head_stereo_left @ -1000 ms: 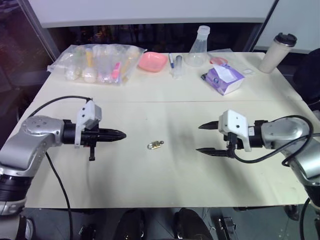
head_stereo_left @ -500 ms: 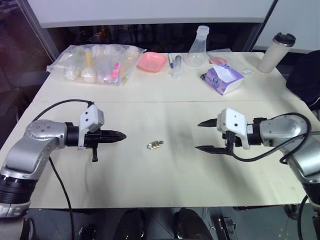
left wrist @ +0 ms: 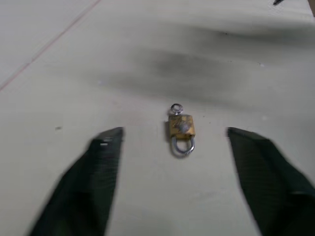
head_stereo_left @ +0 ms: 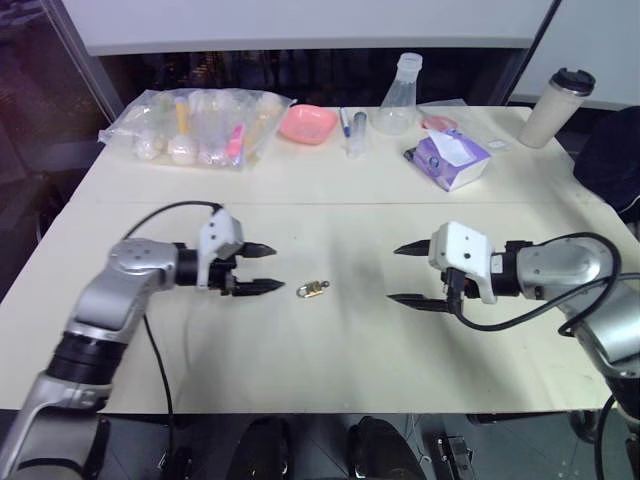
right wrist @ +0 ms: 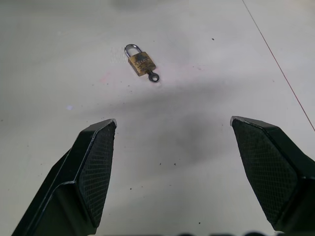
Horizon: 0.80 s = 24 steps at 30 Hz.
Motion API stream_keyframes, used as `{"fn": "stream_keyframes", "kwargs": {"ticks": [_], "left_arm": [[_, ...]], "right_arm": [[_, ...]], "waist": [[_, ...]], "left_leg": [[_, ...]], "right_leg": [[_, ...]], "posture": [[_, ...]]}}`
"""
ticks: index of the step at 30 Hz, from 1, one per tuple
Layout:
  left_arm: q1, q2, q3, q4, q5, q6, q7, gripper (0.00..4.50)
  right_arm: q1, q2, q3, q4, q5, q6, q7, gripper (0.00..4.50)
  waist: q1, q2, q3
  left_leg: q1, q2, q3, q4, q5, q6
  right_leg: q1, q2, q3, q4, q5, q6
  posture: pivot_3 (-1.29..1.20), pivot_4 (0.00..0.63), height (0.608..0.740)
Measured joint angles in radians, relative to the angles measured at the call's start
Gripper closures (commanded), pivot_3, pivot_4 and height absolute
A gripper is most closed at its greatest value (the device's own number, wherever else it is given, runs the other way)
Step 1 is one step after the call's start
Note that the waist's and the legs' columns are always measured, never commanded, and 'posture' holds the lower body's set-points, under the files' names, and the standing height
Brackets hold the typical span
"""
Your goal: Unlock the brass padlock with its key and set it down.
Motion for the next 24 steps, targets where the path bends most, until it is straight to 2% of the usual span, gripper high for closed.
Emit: {"fn": "stream_keyframes", "kwargs": {"ticks": [7,15,16,17,23,24], "left_arm": [[-0.061,-0.116,-0.124,0.201,0.155,-0.169,0.022,0.03],[-0.123,-0.214,-0.136,0.369,0.262,-0.308,0.1,0.03],[-0.129,-0.224,-0.137,0.38,0.27,-0.315,0.102,0.59],[-0.131,-0.232,-0.139,0.389,0.27,-0.319,0.101,0.88],[-0.131,-0.245,-0.157,0.407,0.272,-0.35,0.09,3.52],[-0.131,-0.244,-0.157,0.408,0.274,-0.353,0.09,3.77]], "right_arm": [[0.066,-0.002,-0.032,-0.072,0.008,0.045,-0.049,0.63],[0.122,-0.015,-0.083,-0.137,0.022,0.089,-0.092,0.63],[0.123,-0.015,-0.084,-0.141,0.024,0.089,-0.096,0.63],[0.123,-0.015,-0.084,-0.146,0.025,0.09,-0.098,0.63],[0.122,-0.016,-0.084,-0.148,0.026,0.091,-0.107,0.63],[0.122,-0.016,-0.084,-0.148,0.026,0.09,-0.107,0.63]], "waist": [[0.0,0.0,0.0],[0.01,0.0,0.0],[0.013,0.0,0.0],[0.016,0.0,0.0],[0.019,0.0,0.0],[0.019,0.0,0.0]], "left_leg": [[0.0,0.0,0.0,0.002,0.0,0.001],[0.0,0.0,0.0,0.003,0.0,0.001],[0.001,0.0,0.0,0.004,0.0,0.001],[0.001,0.0,0.0,0.004,0.0,0.001],[0.002,0.0,0.0,0.004,0.0,0.001],[0.002,0.0,0.0,0.004,0.0,0.001]], "right_leg": [[0.0,0.0,0.0,0.002,0.0,0.0],[0.001,0.0,0.0,0.003,0.0,0.0],[0.001,0.0,0.0,0.003,0.0,0.001],[0.002,0.0,0.0,0.003,0.0,0.001],[0.003,0.0,0.0,0.003,0.0,0.001],[0.003,0.0,0.0,0.003,0.0,0.001]], "posture": [[0.0,0.15,0.715],[0.0,0.15,0.715],[0.0,0.15,0.715],[0.0,0.15,0.715],[0.0,0.15,0.715],[0.0,0.15,0.715]]}}
